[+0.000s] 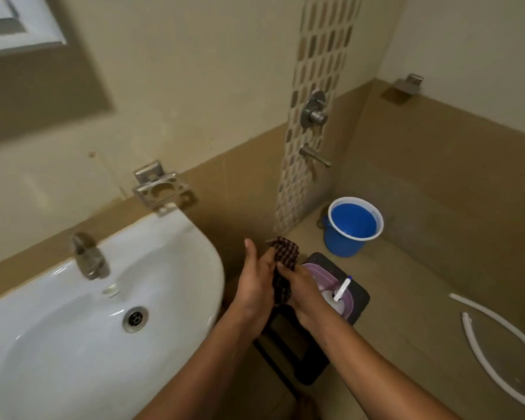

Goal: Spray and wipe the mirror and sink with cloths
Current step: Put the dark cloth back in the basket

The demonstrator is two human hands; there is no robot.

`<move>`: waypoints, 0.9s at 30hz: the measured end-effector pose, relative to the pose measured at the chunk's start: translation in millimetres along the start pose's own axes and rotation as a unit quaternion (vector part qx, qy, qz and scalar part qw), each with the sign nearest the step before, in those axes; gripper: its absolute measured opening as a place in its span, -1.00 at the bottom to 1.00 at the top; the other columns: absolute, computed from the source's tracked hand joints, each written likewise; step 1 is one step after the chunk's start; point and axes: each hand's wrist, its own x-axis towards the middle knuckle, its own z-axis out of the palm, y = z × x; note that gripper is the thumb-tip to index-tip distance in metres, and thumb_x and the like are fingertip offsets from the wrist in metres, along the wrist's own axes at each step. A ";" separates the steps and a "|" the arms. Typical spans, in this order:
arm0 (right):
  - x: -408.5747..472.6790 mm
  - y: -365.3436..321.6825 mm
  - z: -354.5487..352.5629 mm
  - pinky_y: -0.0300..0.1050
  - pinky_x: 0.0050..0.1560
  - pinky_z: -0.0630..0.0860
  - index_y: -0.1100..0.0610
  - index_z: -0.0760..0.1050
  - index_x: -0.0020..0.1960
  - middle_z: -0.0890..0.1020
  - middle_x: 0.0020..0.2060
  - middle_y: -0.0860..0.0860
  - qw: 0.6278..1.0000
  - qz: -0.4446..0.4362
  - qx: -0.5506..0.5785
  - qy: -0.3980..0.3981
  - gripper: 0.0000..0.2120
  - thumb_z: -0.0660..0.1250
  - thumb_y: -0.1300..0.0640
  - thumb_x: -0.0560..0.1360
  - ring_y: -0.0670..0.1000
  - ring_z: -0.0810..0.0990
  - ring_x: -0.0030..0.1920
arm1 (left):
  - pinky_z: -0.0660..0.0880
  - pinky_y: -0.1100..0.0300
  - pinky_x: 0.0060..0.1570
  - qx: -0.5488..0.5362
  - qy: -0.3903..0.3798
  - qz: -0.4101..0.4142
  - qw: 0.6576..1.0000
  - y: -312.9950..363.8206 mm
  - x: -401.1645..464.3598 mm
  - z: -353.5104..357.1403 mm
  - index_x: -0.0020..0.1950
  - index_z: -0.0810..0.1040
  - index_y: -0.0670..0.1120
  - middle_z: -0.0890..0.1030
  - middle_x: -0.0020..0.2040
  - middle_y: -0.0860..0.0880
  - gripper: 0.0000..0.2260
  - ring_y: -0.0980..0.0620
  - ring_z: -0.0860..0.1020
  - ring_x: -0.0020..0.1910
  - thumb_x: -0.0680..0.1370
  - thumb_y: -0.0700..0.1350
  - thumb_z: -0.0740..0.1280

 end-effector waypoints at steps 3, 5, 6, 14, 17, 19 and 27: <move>20.1 -10.1 -41.0 0.20 0.24 0.54 0.11 0.56 0.16 0.68 0.10 0.13 0.997 0.028 0.069 0.022 -0.84 0.29 0.14 0.61 0.17 0.64 0.14 | 0.55 0.36 -0.05 0.099 0.027 0.029 0.994 -6.8 26.3 23.0 0.19 0.57 0.10 0.68 0.04 0.18 -0.66 0.24 0.64 0.04 0.62 0.21 0.11; 35.1 -16.9 -69.3 0.25 0.24 0.54 0.14 0.53 0.22 0.68 0.11 0.15 0.995 0.041 0.093 0.026 -0.78 0.30 0.12 0.60 0.20 0.64 0.14 | 0.57 0.37 -0.13 0.138 0.077 0.071 0.985 -10.1 44.8 35.5 0.10 0.63 -0.02 0.72 0.00 0.06 -0.80 0.15 0.67 -0.01 0.63 0.00 0.25; 41.1 -19.3 -79.9 0.25 0.23 0.54 0.16 0.52 0.25 0.68 0.11 0.16 0.995 0.044 0.088 0.027 -0.75 0.30 0.12 0.60 0.20 0.65 0.14 | 0.57 0.36 -0.15 0.147 0.103 0.091 0.979 -10.2 52.6 39.6 0.04 0.65 -0.06 0.72 -0.06 0.01 -0.85 0.09 0.68 -0.07 0.62 -0.08 0.29; 64.9 -16.9 -139.6 0.20 0.33 0.48 0.19 0.53 0.30 0.67 0.15 0.14 0.996 0.060 0.061 -0.017 -0.69 0.33 0.15 0.57 0.18 0.62 0.19 | 0.50 0.08 -0.02 0.288 0.085 0.051 0.953 -24.9 153.8 71.7 0.02 0.58 -0.15 0.62 -0.06 -0.10 -0.92 -0.01 0.57 -0.05 0.62 -0.19 0.30; 67.6 -15.6 -149.9 0.20 0.34 0.46 0.17 0.55 0.26 0.67 0.15 0.15 0.994 0.066 0.083 -0.027 -0.72 0.34 0.18 0.55 0.19 0.62 0.20 | 0.44 0.15 -0.15 0.334 0.058 0.041 0.940 -27.8 178.5 78.1 -0.24 0.53 -0.13 0.54 -0.26 -0.09 -0.76 0.01 0.50 -0.19 0.63 -0.21 0.27; 69.8 -15.6 -156.0 0.21 0.33 0.47 0.17 0.56 0.23 0.68 0.14 0.16 0.992 0.068 0.107 -0.024 -0.73 0.33 0.19 0.55 0.20 0.62 0.21 | 0.41 0.19 -0.22 0.363 0.041 0.018 0.931 -31.4 191.4 82.2 -0.25 0.49 -0.17 0.51 -0.27 -0.11 -0.74 0.01 0.47 -0.22 0.64 -0.19 0.25; 76.0 -28.8 -161.3 -0.09 -0.29 0.65 0.22 0.57 0.19 0.75 -0.07 0.11 0.978 0.060 0.187 0.076 -0.80 0.32 0.24 0.58 0.09 0.74 -0.10 | 0.49 0.30 -0.49 0.250 0.065 -0.099 0.961 -46.9 202.5 82.5 -0.12 0.57 -0.15 0.62 -0.29 -0.05 -0.82 0.01 0.60 -0.37 0.62 -0.08 0.31</move>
